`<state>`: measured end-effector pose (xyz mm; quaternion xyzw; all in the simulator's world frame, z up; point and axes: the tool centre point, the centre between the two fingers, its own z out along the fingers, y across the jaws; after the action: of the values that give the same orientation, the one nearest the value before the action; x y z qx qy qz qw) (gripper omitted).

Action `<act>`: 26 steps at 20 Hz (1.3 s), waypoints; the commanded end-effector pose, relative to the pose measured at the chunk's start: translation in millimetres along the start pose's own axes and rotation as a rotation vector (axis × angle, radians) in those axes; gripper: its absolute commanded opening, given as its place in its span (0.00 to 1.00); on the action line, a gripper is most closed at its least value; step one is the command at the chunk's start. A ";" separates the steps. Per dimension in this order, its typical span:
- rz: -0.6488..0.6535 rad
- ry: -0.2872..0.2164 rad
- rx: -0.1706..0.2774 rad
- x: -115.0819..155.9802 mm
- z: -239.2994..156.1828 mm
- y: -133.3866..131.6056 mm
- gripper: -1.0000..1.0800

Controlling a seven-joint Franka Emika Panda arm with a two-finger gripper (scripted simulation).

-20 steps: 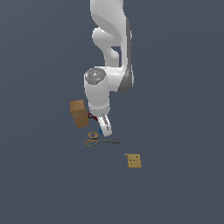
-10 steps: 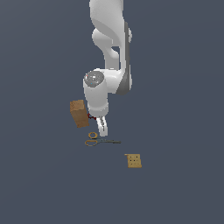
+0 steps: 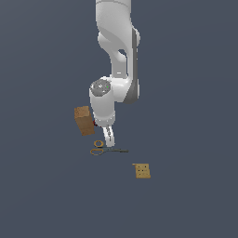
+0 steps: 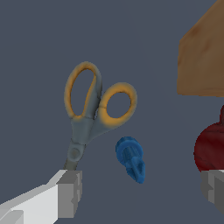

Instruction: Pick up a designated object from a clutter of objects.

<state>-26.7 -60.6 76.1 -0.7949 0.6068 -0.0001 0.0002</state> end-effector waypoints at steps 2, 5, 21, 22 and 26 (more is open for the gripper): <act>0.002 0.000 -0.001 0.0 16.6 0.9 0.96; 0.003 0.000 -0.001 -0.1 27.2 0.8 0.96; 0.003 0.001 0.002 0.4 32.1 -0.6 0.00; 0.003 0.001 0.002 0.4 31.9 -0.5 0.00; 0.003 0.001 0.002 0.2 26.9 0.9 0.00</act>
<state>-27.1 -60.9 46.8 -0.7938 0.6081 -0.0009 0.0007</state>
